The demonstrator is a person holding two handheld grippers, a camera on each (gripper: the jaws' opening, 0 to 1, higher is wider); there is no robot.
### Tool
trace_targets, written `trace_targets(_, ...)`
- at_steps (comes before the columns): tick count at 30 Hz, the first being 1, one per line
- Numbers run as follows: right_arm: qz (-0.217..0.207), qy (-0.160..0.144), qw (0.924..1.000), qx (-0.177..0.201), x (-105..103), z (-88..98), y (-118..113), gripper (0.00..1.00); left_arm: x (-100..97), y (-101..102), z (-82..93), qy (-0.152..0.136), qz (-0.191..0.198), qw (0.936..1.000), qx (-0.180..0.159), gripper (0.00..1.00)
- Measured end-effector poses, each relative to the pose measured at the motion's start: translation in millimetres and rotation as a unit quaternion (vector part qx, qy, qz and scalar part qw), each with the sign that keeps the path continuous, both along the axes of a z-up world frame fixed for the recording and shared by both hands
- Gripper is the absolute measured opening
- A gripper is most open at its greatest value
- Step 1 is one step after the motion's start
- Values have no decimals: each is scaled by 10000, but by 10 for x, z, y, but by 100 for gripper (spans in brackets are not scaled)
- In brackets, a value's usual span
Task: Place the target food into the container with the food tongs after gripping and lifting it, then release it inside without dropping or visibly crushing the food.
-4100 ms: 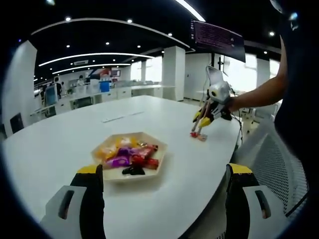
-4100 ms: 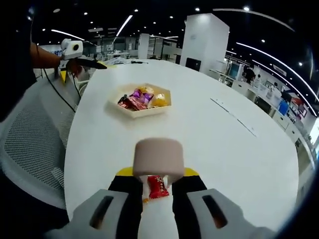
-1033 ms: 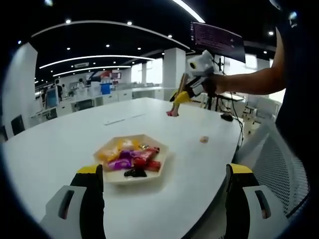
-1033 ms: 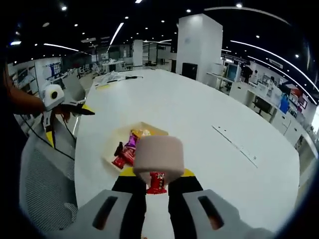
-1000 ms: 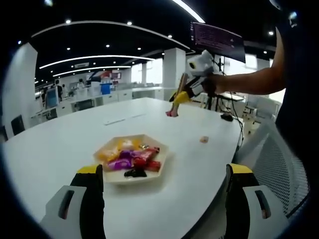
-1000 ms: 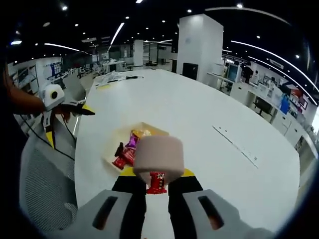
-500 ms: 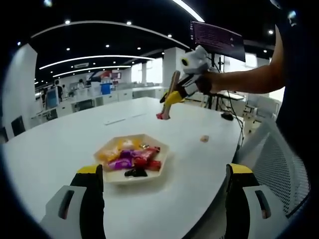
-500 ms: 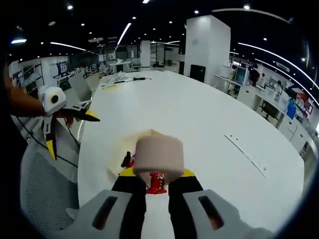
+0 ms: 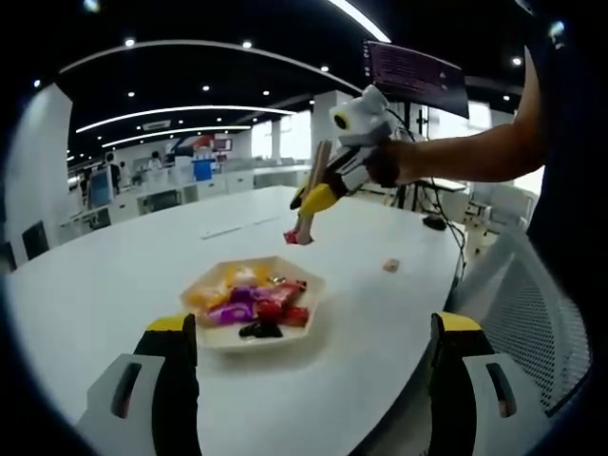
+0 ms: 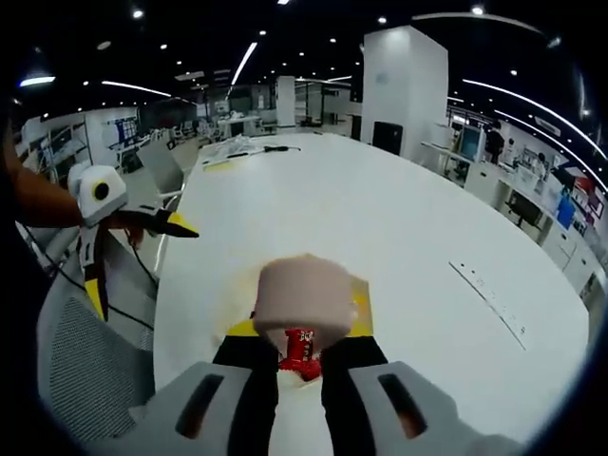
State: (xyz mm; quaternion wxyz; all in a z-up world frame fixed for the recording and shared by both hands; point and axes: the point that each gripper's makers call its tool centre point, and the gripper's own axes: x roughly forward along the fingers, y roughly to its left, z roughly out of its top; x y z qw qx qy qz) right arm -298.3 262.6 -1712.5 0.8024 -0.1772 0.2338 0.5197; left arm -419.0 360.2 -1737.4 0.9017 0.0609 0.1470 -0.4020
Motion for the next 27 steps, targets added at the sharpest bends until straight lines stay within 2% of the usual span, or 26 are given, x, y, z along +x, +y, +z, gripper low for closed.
trace_targets(5, 96, 26, 9999, -20, -49, -52, 79, 15, 4, 2, 2, -4, 12, 10000, 0, 100)
trace_targets(12, 110, -56, 9999, 108, -24, -18, 109, 18, 2, 1, -3, -2, 4, 10000, 23, 100)
trace_targets(27, 41, -127, 9998, 154, -13, 20, 38, 18, 5, 2, 0, -27, 1, 10000, 17, 100)
